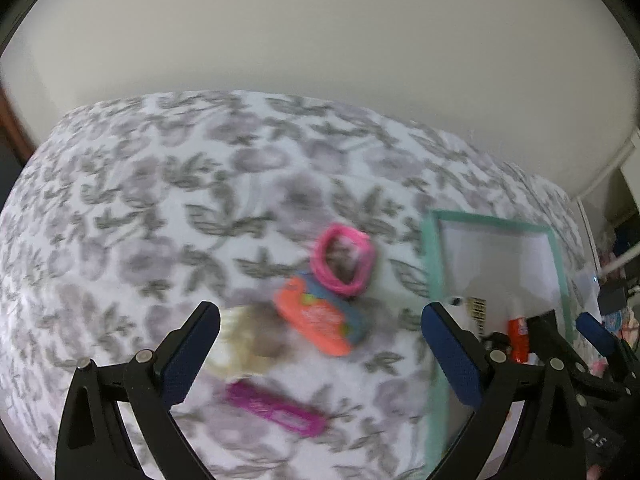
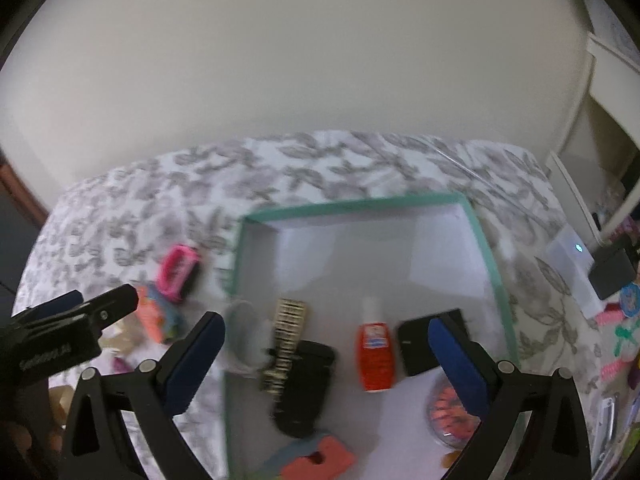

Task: Organize rigid objects
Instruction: 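Move both open tools back toward the cream cage and purple lighter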

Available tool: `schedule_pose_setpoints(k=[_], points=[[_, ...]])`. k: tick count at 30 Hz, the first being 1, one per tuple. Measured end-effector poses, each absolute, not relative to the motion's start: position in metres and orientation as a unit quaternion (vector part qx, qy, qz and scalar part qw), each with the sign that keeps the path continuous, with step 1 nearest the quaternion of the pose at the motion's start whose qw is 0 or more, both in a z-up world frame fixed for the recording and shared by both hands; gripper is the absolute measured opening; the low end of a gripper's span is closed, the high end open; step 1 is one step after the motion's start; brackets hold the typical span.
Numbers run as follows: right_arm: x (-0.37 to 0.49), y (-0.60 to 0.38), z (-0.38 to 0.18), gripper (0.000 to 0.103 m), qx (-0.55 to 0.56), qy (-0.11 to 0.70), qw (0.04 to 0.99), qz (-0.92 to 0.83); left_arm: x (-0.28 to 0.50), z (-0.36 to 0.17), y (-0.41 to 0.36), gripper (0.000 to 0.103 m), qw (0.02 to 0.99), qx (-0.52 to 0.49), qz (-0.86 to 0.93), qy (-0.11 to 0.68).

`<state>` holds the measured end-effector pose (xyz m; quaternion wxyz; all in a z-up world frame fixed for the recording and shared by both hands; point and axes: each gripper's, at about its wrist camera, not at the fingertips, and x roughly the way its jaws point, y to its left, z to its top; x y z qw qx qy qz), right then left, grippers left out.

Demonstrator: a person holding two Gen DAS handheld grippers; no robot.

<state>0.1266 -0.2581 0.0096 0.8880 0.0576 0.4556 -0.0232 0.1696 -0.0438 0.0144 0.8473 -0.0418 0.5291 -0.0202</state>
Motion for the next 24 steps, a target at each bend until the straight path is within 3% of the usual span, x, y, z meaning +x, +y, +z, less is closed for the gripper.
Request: schedule_pose_setpoints(k=[9, 24], points=[[0.126, -0.179, 0.008, 0.103, 0.013, 0.455, 0.888, 0.056, 0.163, 0.030, 0.023, 0.101, 0.846, -0.058, 0.036, 0.529], [0.127, -0.078, -0.057, 0.103, -0.063, 0.513, 0.844, 0.144, 0.160, 0.002, 0.078, 0.101, 0.814, -0.101, 0.072, 0.567]])
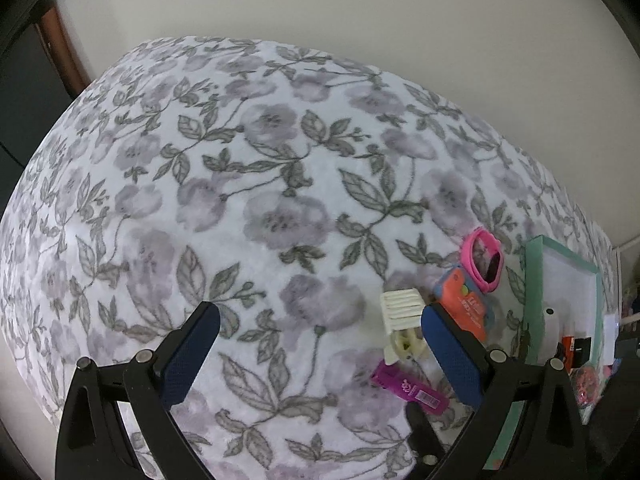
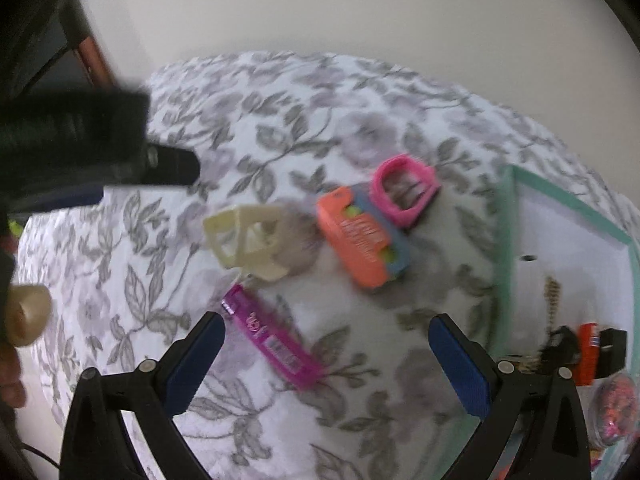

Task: Organize rigid objects
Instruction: 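Move both open tools back toward the cream cage and purple lighter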

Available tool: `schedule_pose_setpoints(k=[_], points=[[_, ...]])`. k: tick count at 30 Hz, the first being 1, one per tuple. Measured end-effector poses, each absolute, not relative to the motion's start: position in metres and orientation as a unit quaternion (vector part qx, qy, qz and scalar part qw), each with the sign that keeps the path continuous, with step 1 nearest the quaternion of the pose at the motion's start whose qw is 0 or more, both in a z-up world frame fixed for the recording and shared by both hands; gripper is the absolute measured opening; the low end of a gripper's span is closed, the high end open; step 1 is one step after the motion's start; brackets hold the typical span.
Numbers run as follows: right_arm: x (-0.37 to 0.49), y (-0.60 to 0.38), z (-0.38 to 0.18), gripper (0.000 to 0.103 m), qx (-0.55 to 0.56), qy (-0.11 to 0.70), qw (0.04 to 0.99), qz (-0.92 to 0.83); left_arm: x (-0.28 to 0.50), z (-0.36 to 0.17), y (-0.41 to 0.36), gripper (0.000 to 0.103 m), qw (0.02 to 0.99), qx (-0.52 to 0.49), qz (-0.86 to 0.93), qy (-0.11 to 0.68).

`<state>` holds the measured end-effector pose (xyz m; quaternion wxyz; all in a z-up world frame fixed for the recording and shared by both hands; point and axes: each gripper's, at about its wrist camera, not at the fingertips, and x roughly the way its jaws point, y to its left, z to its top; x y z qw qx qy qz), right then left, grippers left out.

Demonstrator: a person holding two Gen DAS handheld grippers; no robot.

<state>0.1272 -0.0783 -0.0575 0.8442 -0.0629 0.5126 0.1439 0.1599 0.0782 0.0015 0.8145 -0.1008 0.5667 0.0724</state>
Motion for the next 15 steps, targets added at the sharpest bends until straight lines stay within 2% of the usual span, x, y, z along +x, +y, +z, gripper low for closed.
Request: schedule_pose_setpoints(k=[10, 15], points=[[0.132, -0.052, -0.079, 0.103, -0.051, 0.511, 0.846, 0.143, 0.158, -0.001, 0.102, 0.101, 0.812, -0.114, 0.085, 0.566], [0.136, -0.052, -0.090, 0.103, -0.093, 0.518, 0.842, 0.117, 0.159, -0.006, 0.104, 0.101, 0.808, -0.123, 0.079, 0.570]])
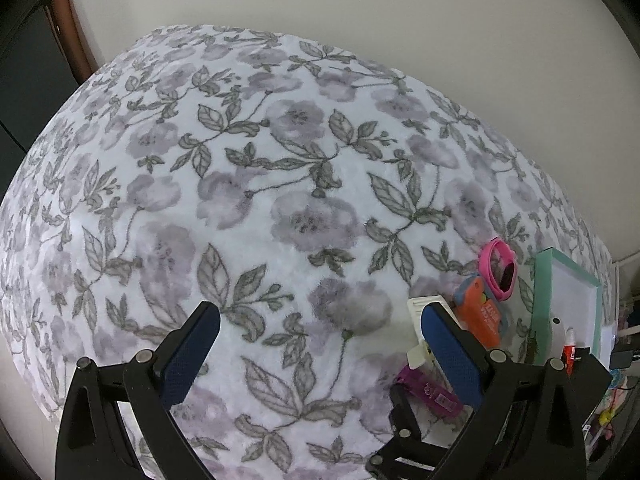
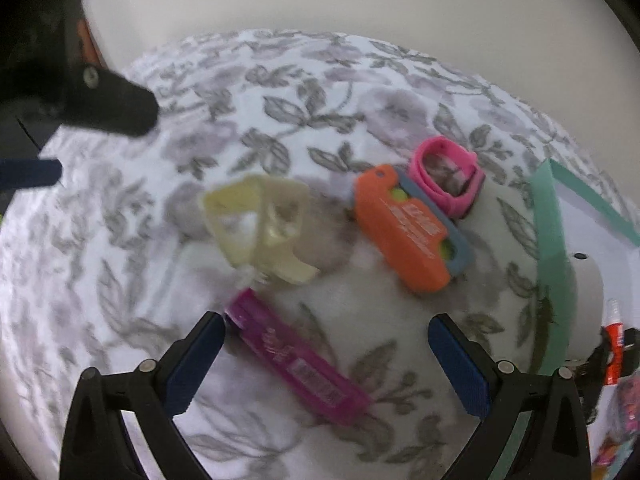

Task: Organize rigid objects
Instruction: 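Move both open tools back toward the cream cage and purple lighter, then grasp the purple lighter with right gripper while left grasps cream plastic cage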

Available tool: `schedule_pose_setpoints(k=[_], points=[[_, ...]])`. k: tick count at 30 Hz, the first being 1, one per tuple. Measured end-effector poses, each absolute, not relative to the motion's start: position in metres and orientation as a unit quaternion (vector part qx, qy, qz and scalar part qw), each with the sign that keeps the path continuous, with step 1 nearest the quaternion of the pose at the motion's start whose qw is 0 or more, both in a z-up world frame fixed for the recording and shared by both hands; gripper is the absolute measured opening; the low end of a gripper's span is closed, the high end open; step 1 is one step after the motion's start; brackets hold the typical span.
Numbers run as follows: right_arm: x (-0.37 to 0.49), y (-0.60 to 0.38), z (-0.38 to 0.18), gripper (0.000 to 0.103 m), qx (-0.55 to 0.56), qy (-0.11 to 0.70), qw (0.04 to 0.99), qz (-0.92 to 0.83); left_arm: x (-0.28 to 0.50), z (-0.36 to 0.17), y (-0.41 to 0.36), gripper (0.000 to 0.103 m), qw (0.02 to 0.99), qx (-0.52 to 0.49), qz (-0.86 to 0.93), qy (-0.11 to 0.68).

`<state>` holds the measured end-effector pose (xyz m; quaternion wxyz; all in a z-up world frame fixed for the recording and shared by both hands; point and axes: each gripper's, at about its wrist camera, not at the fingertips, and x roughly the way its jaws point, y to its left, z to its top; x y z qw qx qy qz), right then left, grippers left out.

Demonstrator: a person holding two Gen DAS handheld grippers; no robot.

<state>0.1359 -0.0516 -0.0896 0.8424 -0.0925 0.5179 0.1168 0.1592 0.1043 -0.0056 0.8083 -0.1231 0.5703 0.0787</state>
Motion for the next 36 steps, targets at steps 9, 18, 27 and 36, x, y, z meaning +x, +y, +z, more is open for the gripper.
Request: schedule_pose_setpoints(k=[9, 18, 27, 36], points=[[0.144, -0.089, -0.089, 0.096, -0.062, 0.522, 0.846, 0.087, 0.163, -0.010, 0.097, 0.101, 0.801, -0.159, 0.037, 0.575], [0.143, -0.091, -0.082, 0.061, -0.070, 0.525, 0.844, 0.085, 0.168, -0.030, 0.071, 0.101, 0.781, -0.160, 0.005, 0.603], [0.133, -0.099, -0.078, 0.037, -0.070, 0.546, 0.829, 0.096, 0.170, -0.047, 0.047, 0.100, 0.781, -0.131, 0.000, 0.610], [0.124, -0.099, -0.076, 0.022, -0.079, 0.558, 0.820, 0.103, 0.172, -0.057, 0.030, 0.044, 0.785, -0.104, -0.003, 0.611]])
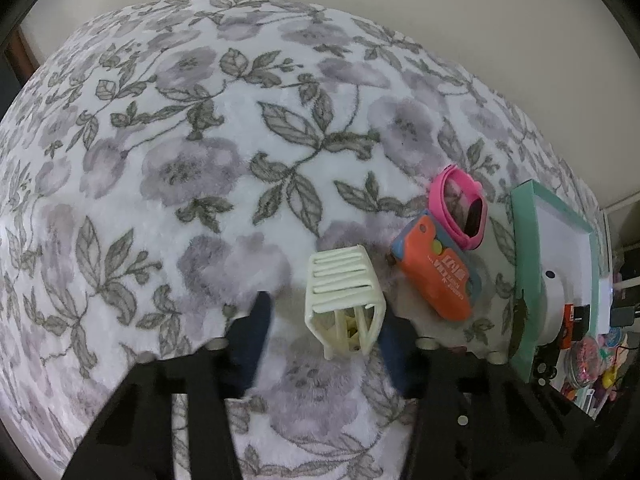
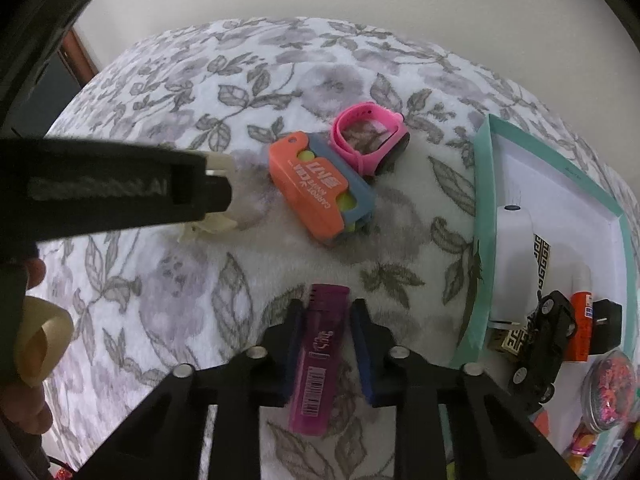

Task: Organize rigid objects
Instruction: 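Grasp the purple lighter with right gripper while left grasps cream plastic cage, then lift and carry the purple lighter and cream cage over the tray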

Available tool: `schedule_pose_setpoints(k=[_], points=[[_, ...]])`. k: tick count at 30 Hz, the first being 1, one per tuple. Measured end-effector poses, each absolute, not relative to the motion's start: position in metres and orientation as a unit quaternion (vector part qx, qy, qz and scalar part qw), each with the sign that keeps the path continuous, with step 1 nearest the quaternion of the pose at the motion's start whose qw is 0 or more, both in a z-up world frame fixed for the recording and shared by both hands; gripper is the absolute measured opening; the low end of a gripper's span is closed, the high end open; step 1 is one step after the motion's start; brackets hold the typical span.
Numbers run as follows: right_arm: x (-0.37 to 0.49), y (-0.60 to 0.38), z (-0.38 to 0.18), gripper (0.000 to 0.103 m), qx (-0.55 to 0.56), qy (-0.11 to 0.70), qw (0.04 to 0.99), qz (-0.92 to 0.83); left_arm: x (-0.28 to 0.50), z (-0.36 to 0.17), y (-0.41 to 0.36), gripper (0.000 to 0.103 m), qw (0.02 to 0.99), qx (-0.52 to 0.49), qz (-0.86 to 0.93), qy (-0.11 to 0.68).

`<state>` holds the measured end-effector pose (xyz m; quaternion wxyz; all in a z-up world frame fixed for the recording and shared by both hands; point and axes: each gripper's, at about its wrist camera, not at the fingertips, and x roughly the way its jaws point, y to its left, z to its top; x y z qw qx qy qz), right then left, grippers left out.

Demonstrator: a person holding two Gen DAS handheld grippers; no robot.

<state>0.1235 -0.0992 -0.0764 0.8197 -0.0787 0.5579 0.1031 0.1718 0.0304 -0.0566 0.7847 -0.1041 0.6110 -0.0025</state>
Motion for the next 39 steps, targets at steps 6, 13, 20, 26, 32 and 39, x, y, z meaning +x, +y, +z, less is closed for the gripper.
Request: schedule_pose_setpoints(k=[6, 13, 20, 26, 32, 39], points=[[0.121, -0.102, -0.074, 0.022, -0.073, 0.558, 0.820, 0.107, 0.172, -0.055, 0.023, 0.027, 0.791, -0.110, -0.011, 0.601], [0.125, -0.109, -0.059, 0.022, -0.052, 0.544, 0.830, 0.112, 0.174, -0.036, 0.025, 0.026, 0.802, -0.121, -0.014, 0.585], [0.125, -0.119, -0.031, 0.021, -0.030, 0.516, 0.848, 0.116, 0.176, 0.002, 0.030, 0.026, 0.824, -0.140, -0.023, 0.548], [0.123, -0.134, 0.004, 0.020, -0.009, 0.477, 0.871, 0.116, 0.163, 0.037, 0.033, 0.026, 0.849, -0.141, -0.030, 0.508], [0.115, -0.152, 0.043, 0.020, 0.003, 0.431, 0.896, 0.105, 0.154, 0.067, 0.029, 0.026, 0.868, -0.142, -0.042, 0.475], [0.105, -0.197, 0.084, 0.020, 0.013, 0.388, 0.920, 0.047, 0.146, 0.085, 0.006, 0.026, 0.879, -0.120, -0.066, 0.456]])
